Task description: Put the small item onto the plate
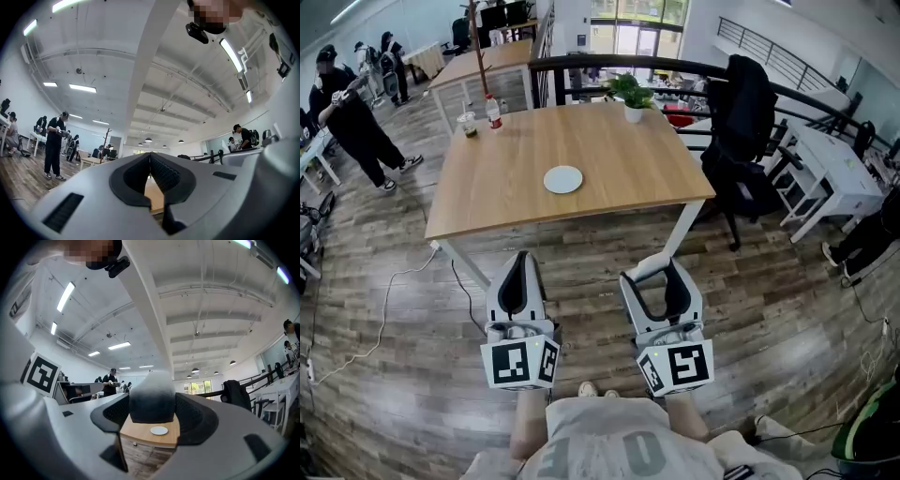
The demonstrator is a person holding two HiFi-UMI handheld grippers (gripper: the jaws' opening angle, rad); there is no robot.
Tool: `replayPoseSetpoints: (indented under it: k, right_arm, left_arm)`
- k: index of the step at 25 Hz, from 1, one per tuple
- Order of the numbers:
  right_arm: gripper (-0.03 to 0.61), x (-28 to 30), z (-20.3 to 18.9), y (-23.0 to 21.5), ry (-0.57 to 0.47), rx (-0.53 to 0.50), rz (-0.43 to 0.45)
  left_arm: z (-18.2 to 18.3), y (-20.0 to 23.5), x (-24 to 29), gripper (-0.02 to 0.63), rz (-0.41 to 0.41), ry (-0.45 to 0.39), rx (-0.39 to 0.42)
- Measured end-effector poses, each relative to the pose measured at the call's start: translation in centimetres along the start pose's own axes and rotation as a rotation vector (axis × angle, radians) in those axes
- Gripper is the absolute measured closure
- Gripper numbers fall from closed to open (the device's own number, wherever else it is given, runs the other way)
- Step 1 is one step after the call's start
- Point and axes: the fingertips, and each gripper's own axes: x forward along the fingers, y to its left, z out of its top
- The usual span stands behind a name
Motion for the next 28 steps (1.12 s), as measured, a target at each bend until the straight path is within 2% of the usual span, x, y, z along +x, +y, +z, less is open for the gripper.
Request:
replayPoseSetpoints:
  k: [6, 12, 18, 21, 24, 28]
  right_arm:
    - [0.268, 1.4, -0.3, 1.2, -0.007, -0.005, 0.021]
    - [0.269, 3.9, -1.1, 1.8, 0.008, -0.002, 0.039]
    - [0.269, 7.3, -4.0, 1.2, 0.048, 0.037, 0.056]
    - [0.268, 10.3, -5.2, 0.8, 0.014, 0.041, 0.083]
    - [0.269, 14.5, -7.1, 0.7, 0.0, 0.06, 0.125]
    - [0.268, 20.5, -8.4, -0.7, -0.007, 0.045, 0.171]
  left_arm:
    - [-0.1, 1.0, 0.4, 0.604, -0.005, -0.014, 0.006]
    - [-0.1, 2.5, 2.0, 0.604, 0.015, -0.015, 0.097]
    - [-2.0, 4.6, 3.9, 0.604, 0.044, 0.006, 0.094]
    - [-3.5, 5.4, 5.5, 0.604, 0.054, 0.036, 0.165]
    - [-4.6, 7.2, 8.0, 0.604, 0.073, 0.011, 0.218]
    - [-6.7, 10.0, 12.6, 0.604, 0.119, 0.03, 0.225]
